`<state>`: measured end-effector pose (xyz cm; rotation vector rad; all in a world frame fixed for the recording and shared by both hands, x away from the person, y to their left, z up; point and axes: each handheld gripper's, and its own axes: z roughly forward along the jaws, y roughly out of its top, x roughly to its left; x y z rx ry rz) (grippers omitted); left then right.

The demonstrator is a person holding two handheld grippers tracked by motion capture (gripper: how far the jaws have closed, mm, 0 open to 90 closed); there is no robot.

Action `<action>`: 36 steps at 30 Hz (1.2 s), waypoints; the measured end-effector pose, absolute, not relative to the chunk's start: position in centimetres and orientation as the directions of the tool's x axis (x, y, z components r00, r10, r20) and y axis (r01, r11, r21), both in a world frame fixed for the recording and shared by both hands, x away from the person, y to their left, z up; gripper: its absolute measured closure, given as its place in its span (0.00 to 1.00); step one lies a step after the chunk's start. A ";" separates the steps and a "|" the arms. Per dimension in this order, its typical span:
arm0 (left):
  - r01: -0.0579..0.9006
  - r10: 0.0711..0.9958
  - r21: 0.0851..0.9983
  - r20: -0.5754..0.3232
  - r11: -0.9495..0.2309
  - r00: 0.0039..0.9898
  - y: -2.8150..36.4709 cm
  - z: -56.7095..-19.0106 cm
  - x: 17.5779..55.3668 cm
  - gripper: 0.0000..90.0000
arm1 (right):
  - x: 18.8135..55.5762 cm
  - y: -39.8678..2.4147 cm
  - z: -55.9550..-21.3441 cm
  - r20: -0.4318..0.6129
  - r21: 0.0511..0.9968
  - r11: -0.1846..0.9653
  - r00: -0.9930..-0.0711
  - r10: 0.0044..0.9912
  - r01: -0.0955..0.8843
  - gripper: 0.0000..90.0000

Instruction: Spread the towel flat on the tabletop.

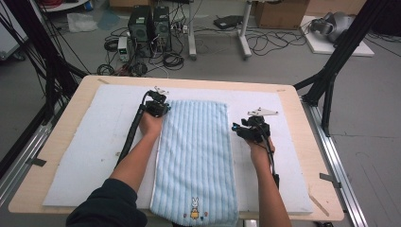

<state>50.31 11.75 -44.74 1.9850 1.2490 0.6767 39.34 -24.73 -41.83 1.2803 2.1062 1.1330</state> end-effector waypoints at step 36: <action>0.573 0.836 0.780 -0.123 -0.252 0.534 14.6 -45.0 43.3 0.98 | 42.0 -21.7 -44.4 0.049 0.715 0.321 -0.503 0.863 0.621 0.97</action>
